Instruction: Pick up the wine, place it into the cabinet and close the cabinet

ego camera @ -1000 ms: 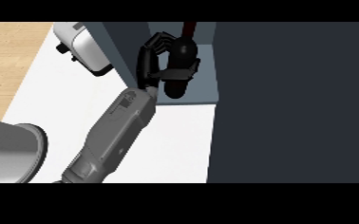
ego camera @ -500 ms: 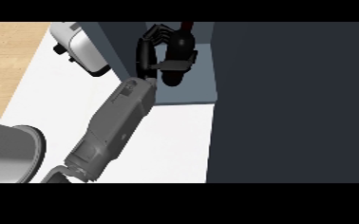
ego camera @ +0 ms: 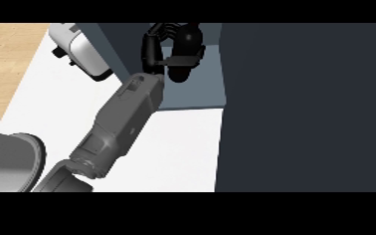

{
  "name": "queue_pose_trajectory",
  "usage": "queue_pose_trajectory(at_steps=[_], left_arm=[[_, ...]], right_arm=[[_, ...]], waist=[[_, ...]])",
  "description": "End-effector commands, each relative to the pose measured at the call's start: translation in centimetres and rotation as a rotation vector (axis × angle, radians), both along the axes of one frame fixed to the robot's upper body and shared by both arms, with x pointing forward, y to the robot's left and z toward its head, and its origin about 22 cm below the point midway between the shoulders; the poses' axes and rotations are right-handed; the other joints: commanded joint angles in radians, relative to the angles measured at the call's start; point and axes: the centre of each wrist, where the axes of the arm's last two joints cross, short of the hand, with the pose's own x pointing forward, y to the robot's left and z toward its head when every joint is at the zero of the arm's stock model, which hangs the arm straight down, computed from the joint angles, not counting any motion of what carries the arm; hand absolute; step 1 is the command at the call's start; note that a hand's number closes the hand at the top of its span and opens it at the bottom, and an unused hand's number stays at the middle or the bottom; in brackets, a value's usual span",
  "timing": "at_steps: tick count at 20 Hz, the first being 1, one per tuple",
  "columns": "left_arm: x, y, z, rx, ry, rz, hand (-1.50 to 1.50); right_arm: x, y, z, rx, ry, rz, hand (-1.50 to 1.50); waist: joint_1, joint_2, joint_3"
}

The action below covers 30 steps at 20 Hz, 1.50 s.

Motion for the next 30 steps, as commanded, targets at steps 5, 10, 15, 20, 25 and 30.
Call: queue_pose_trajectory(at_steps=[5, 10, 15, 20, 25, 30], left_arm=[[-0.1, 1.8, -1.8, -0.156, 0.042, 0.035, 1.50], [0.4, 0.9, -0.8, -0.175, 0.077, 0.023, 1.50], [1.0, 2.7, -0.4, -0.162, 0.047, 0.045, 1.50], [0.5, 1.1, -1.1, -0.117, 0.055, 0.058, 1.50], [0.5, 0.8, -1.2, -0.055, 0.098, 0.081, -1.50], [0.1, 3.4, -2.7, -0.034, 0.108, 0.090, -1.50]], right_arm=[[-2.1, -0.3, 0.4, 0.048, -0.015, 0.037, -1.50], [-1.9, 0.1, 0.5, 0.052, -0.026, 0.057, -1.50], [-2.0, 0.2, 1.8, 0.025, -0.038, 0.064, -1.50], [-1.3, -0.1, 1.4, 0.026, -0.034, 0.049, -1.50], [-1.3, 0.8, 1.5, 0.026, -0.040, 0.078, -1.50], [-1.8, 0.4, 0.8, 0.031, -0.037, 0.052, -1.50]], waist=[[-0.012, 0.005, 0.000], [-0.012, 0.004, 0.000], [-0.014, 0.006, -0.001], [-0.020, 0.009, 0.000], [-0.029, 0.012, 0.000], [-0.021, 0.008, 0.000]])
